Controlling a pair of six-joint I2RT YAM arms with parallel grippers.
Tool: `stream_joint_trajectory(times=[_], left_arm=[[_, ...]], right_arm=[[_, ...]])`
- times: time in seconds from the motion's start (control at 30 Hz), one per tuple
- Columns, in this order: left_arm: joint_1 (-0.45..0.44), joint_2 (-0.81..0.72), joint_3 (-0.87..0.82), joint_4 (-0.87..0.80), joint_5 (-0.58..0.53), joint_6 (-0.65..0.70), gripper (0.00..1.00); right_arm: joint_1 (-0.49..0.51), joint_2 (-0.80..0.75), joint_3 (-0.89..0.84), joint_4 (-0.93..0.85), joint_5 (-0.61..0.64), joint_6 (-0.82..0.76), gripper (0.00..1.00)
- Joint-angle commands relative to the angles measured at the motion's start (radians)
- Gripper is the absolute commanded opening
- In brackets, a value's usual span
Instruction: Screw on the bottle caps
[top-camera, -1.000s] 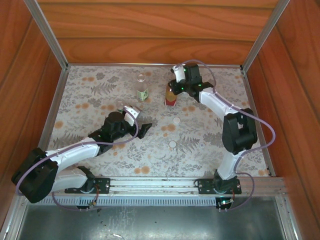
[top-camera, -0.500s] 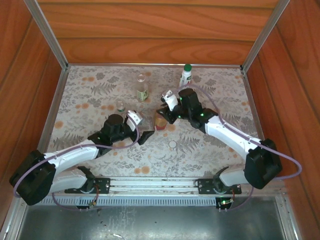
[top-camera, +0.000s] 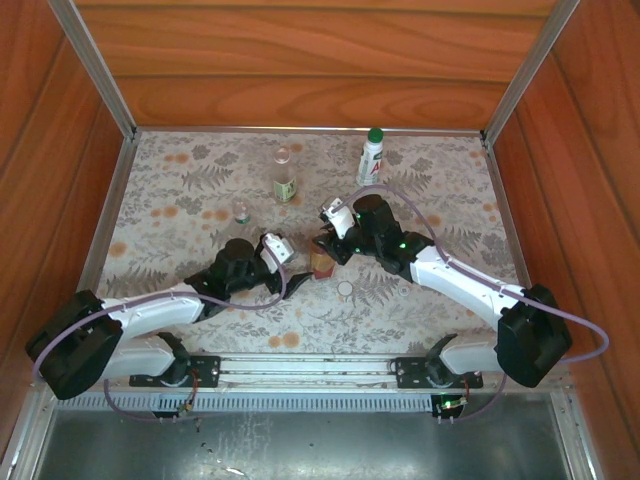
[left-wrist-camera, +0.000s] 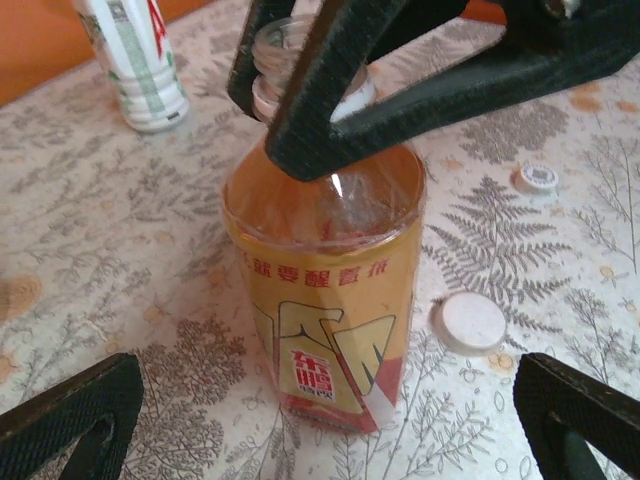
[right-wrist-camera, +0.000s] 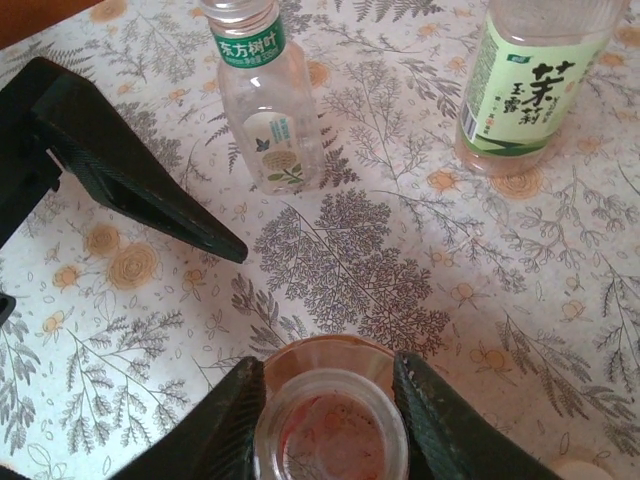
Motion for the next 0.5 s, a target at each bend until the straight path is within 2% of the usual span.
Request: stream_joint_trajectory(times=[0.0,0.17,0.33,0.47], left_arm=[[-0.003,0.032,-0.042,0.163,-0.012,-0.031,1.00],[0.017,0.111,-0.075,0.351,0.046,-0.064,1.00],[0.023,0.210,-0.072,0.499,0.108,-0.087,1.00],[0.024,0.287,-0.049,0.586,0.091,-0.115,1.00]], right_arm=[[0.009,-0.016,-0.010,0.001,0.004,0.038,0.48],[0.009,-0.040,0.019,-0.018,-0.006,0.076,0.64],[0.009,-0.099,0.009,-0.013,0.005,0.106,0.71],[0.009,-0.178,-0.012,0.004,0.062,0.166,0.74]])
